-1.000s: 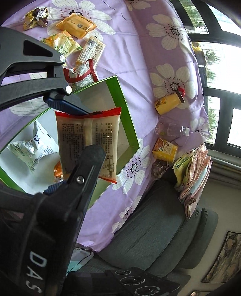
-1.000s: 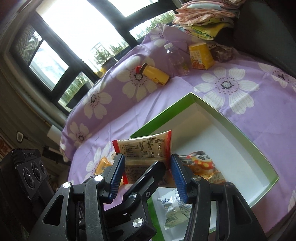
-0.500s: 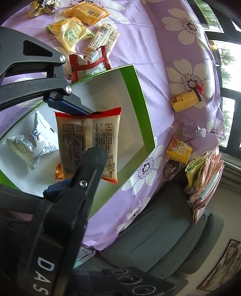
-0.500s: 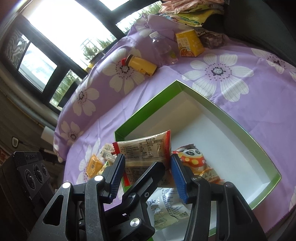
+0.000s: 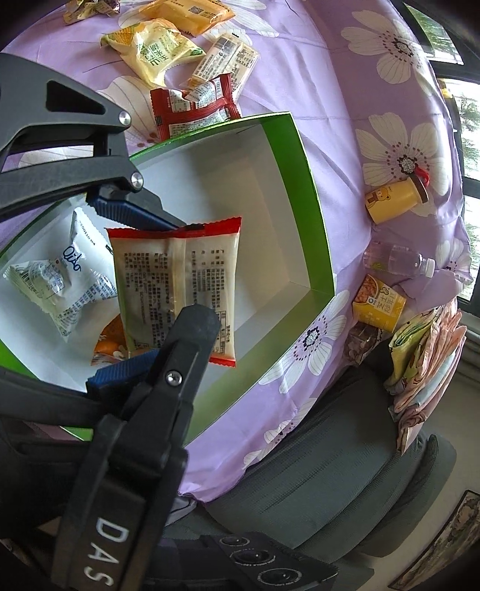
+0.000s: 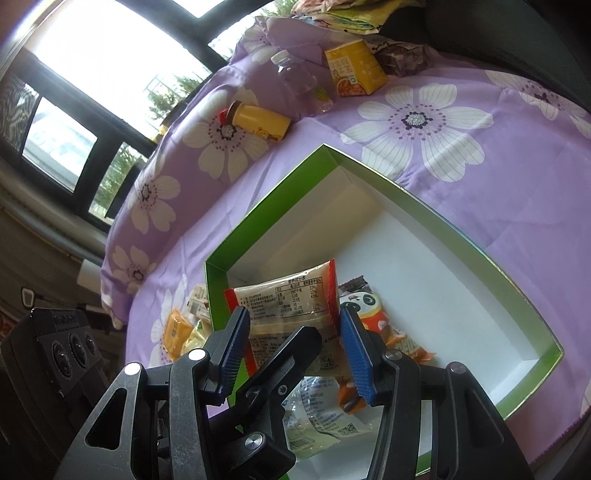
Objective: Organize snacks
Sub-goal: 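Carry the biscuit pack over the green box and lower it inside, then open the right gripper to release the biscuit pack into the box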
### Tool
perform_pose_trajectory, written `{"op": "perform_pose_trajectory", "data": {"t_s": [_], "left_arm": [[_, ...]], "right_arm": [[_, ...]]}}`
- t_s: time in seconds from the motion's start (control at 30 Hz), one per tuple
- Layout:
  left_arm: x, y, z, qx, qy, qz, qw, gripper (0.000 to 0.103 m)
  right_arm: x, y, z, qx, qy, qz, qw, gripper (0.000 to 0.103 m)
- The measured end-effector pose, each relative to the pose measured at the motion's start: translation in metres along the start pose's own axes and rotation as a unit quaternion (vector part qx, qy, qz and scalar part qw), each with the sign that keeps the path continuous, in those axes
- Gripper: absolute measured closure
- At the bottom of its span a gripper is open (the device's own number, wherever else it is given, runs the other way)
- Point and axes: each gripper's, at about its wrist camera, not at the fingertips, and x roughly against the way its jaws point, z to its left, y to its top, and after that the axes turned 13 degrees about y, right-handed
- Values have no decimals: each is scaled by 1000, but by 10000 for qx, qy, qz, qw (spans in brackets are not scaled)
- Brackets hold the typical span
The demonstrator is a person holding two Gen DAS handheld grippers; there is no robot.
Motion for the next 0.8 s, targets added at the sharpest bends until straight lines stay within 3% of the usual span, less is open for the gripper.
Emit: {"op": "perform_pose_trajectory", "data": {"t_s": [0.4,0.8], "left_arm": [[-4,-1,2,93,103,82,9999,40],[36,-3,23,247,89,-346,9991,34]], "right_arm": [[-4,1,-8,-113,-121,51,9998,49],[12,-2,19,248,-55,-205,9995,50]]}}
